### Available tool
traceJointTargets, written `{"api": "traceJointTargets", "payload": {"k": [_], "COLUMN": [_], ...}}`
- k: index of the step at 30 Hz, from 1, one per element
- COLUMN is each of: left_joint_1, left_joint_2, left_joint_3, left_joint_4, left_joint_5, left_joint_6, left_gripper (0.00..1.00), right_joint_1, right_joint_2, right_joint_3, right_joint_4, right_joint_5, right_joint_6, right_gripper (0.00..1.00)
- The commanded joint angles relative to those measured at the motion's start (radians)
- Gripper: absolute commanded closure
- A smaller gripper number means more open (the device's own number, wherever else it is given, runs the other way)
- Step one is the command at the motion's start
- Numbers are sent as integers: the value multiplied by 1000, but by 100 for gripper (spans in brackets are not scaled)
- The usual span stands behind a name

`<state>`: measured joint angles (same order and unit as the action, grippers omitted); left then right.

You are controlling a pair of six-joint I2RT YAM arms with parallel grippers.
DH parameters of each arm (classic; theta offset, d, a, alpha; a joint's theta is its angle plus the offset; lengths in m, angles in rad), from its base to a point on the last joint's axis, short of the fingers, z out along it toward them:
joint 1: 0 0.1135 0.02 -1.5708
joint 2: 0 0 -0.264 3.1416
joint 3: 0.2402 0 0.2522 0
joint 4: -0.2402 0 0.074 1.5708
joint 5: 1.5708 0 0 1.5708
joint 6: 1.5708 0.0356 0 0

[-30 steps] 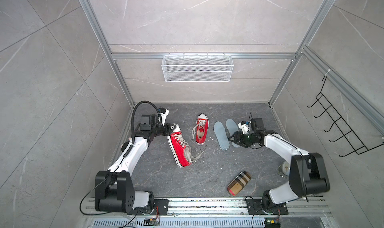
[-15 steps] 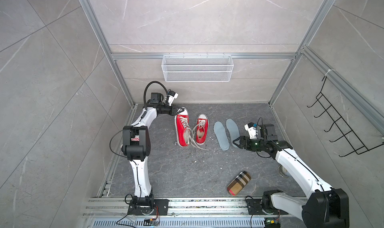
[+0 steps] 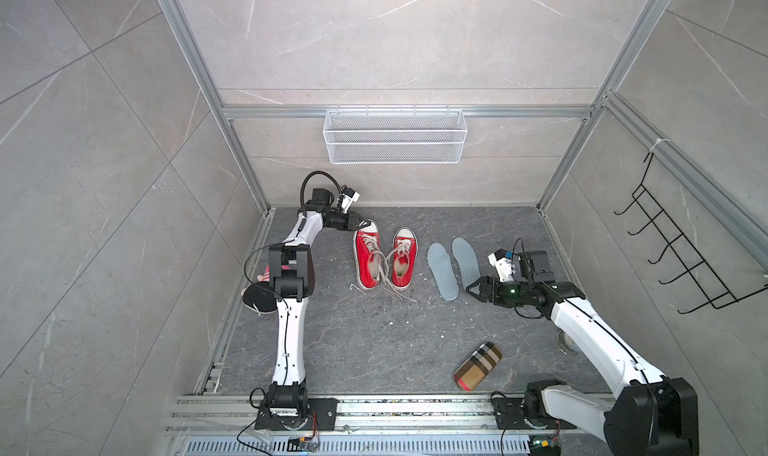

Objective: Remove the insole from the shoe
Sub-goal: Place the shoe at the center of the board.

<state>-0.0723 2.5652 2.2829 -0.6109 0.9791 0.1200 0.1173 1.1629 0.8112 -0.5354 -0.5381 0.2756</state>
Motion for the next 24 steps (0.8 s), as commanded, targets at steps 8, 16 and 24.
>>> {"api": "traceJointTargets", "payload": {"k": [8, 16, 24], "left_joint_1": [-2, 0, 0], "left_joint_2": [-40, -267, -901], "left_joint_3": [37, -77, -795], "left_joint_4": [-27, 19, 459], "left_joint_5": [-44, -339, -553], "left_joint_6": [-30, -27, -149], "left_gripper": [16, 0, 0], "right_joint_1": [-2, -6, -11], "right_joint_2": [-23, -96, -255], "right_joint_3": [32, 94, 7], "right_joint_4": [-65, -158, -81], "right_joint_5": [61, 230, 477], "right_joint_6": [-27, -36, -31], "right_gripper": [28, 24, 6]}}
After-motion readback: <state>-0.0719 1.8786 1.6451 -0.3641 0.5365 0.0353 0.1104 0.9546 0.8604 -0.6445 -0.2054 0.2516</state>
